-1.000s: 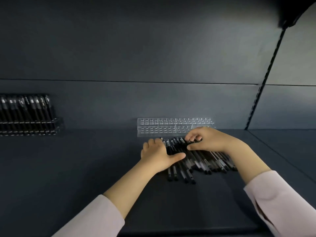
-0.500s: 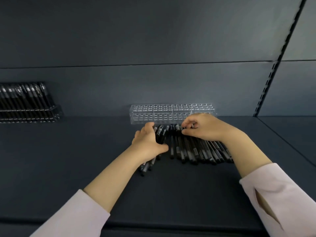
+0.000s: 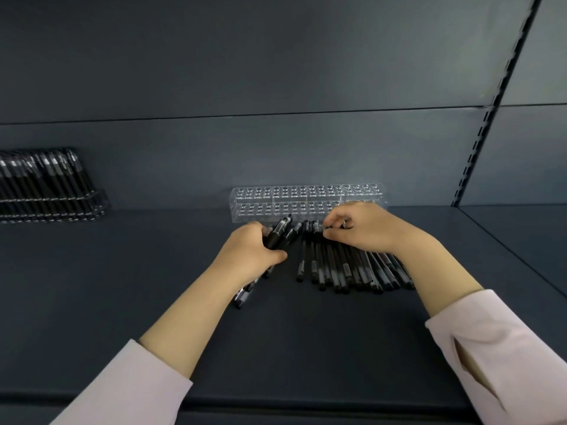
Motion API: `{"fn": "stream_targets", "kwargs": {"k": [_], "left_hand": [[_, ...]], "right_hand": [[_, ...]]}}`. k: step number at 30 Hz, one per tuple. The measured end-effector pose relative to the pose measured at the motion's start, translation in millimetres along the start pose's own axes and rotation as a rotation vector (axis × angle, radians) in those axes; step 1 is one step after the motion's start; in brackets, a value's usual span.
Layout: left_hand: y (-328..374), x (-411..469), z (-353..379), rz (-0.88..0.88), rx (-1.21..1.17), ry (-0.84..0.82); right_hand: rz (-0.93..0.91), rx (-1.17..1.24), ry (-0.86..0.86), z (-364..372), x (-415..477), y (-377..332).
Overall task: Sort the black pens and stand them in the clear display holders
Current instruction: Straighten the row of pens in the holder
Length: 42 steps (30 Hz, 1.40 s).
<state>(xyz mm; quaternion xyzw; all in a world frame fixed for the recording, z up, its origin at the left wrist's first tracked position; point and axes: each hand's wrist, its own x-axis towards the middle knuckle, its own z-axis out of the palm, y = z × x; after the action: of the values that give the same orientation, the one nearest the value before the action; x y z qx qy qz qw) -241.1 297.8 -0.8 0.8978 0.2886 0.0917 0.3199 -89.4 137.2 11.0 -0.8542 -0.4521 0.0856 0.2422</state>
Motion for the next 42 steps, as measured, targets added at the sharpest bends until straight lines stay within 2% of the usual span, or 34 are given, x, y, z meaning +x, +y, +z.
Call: {"fn": "stream_targets", "kwargs": {"k": [6,13,19,22,25,29,32,35,42], "left_hand": [[-1,0,-2,-0.032,-0.074,-0.01],[-7,0,-15,-0.103,-0.216,-0.098],[-18,7,-42,-0.114,-0.379,-0.206],[-18,8,-55,-0.051,-0.449,-0.237],[-24,14,-70,-0.027,-0.564,-0.198],[-38,36,-87,-0.013,-0.836,-0.036],[-51,54,-88,-0.072,-1.107,0.056],[-60,61,-82,-0.109,-1.263,0.036],[-74,72,-77,-0.057,-1.392,-0.013]], "right_hand": [[0.007,0.014,0.052,4,2,1],[-0.01,0.133,0.234,13,4,-12],[0.11,0.48,0.321,25,20,-43],[0.135,0.879,0.338,28,30,-70],[0.146,1.078,0.515,23,44,-97],[0.091,0.968,0.886,16,67,-123],[0.02,0.809,1.053,15,86,-137],[-0.064,0.716,1.074,20,104,-146],[-0.141,0.579,0.995,38,131,-148]]}}
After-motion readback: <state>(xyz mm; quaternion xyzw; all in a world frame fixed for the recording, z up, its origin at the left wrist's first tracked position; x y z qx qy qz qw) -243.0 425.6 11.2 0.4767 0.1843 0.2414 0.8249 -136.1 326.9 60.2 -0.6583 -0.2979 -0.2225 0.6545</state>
